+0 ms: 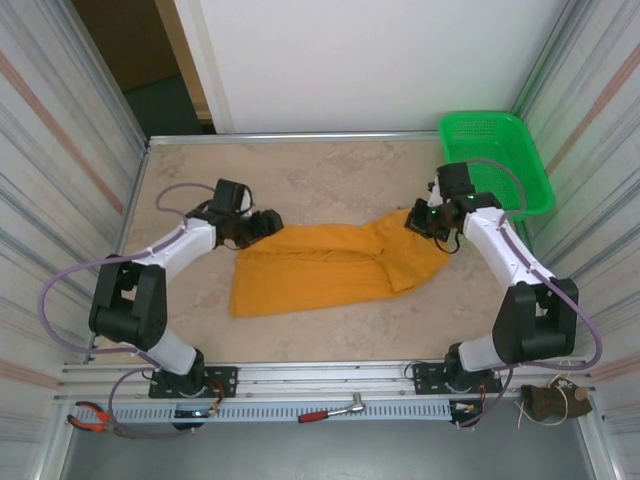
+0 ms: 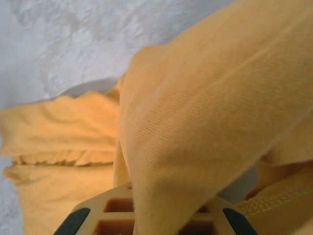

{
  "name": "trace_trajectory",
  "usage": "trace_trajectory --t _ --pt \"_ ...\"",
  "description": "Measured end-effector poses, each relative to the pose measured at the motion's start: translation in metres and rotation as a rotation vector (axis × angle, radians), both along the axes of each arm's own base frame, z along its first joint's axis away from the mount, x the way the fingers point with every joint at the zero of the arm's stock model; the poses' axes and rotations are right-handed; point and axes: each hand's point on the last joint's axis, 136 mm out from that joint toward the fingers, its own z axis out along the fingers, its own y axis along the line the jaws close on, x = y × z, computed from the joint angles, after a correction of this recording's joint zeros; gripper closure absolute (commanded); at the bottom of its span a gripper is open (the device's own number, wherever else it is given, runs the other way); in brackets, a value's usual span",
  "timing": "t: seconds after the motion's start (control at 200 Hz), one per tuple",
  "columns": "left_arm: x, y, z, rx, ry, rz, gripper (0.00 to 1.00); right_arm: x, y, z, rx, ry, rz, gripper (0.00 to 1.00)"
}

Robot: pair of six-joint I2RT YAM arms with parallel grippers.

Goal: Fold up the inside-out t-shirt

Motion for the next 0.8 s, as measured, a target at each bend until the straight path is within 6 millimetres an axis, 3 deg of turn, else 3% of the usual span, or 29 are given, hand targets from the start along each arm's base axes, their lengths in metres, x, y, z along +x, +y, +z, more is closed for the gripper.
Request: trace_trajectory --t 0.165,0.291,0.411,0.566,0.802 --pt "0.018 0.031 0.013 -0.015 -0.015 0.049 0.3 -0.015 0.039 0.005 -0.056 0.001 0.018 1.0" --pt "0.025 0.054 0.01 -0.038 0.004 0.082 0.3 -0.028 0.061 0.009 -0.102 0.0 -0.007 1.0" --pt "0.028 0.071 0.005 -0.067 0.024 0.108 0.3 -0.035 0.09 0.027 -0.112 -0.047 -0.032 1.0" --pt "0.035 0.078 0.002 -0.105 0.035 0.112 0.3 -0.035 0.136 0.045 -0.109 -0.096 -0.075 1.0" --pt "0.041 0.08 -0.012 -0.172 0.072 0.105 0.3 -0.029 0.199 0.036 -0.148 -0.102 -0.133 1.0"
